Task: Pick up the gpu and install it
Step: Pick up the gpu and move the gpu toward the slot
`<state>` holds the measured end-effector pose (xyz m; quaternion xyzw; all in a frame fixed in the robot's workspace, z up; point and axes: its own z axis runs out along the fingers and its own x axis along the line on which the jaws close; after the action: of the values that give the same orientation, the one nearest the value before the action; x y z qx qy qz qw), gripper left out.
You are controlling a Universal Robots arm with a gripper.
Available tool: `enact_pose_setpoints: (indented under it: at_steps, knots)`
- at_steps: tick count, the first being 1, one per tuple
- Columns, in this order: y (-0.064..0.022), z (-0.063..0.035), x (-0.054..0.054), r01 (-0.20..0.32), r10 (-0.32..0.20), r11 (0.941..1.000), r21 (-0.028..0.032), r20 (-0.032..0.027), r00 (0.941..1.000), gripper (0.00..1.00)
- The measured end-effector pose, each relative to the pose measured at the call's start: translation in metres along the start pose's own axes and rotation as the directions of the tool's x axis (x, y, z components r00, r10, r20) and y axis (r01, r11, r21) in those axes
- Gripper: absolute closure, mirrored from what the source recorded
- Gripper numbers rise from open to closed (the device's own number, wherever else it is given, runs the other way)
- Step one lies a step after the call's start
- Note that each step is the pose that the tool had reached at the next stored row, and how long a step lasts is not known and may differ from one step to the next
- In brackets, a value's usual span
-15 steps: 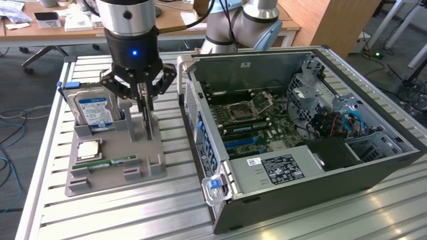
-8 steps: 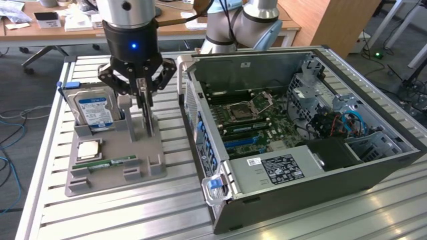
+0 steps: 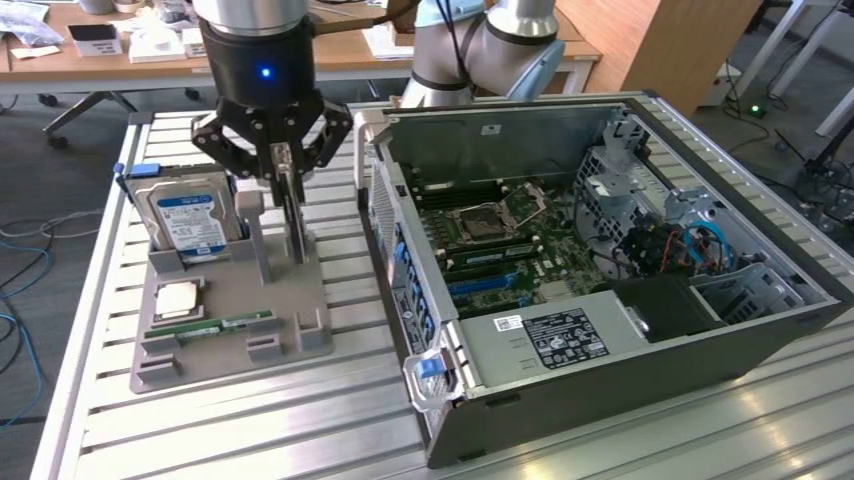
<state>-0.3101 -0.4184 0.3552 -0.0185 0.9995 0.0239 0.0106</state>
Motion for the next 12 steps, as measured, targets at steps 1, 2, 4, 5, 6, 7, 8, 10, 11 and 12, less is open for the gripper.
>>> enact_pose_setpoints:
  at_steps: [1, 2, 4, 5, 6, 7, 8, 10, 11, 12]
  knots:
    - [0.0001, -0.0023, 0.000, 0.002, -0.002, 1.0000, 0.0000, -0.0001, 1.0000, 0.74]
    - [0.0002, -0.0048, 0.000, 0.003, -0.003, 1.0000, -0.0001, -0.0002, 1.0000, 0.74]
    - [0.0005, -0.0101, 0.000, 0.006, -0.006, 1.0000, 0.0000, -0.0004, 1.0000, 0.74]
    - [0.0006, -0.0127, 0.000, 0.007, -0.007, 1.0000, -0.0001, -0.0005, 1.0000, 0.74]
    - [0.0007, -0.0151, 0.000, 0.009, -0.009, 1.0000, -0.0001, -0.0005, 1.0000, 0.74]
    - [0.0008, -0.0170, 0.000, 0.009, -0.009, 1.0000, -0.0002, -0.0005, 1.0000, 0.74]
    - [0.0009, -0.0188, 0.000, 0.010, -0.010, 0.9999, -0.0002, -0.0005, 0.9999, 0.74]
    - [0.0011, -0.0230, -0.001, 0.011, -0.011, 0.9999, -0.0002, -0.0006, 0.9999, 0.74]
    - [0.0012, -0.0251, -0.001, 0.012, -0.012, 0.9999, -0.0002, -0.0006, 0.9999, 0.74]
    - [0.0013, -0.0272, -0.001, 0.012, -0.012, 0.9999, -0.0003, -0.0006, 0.9999, 0.74]
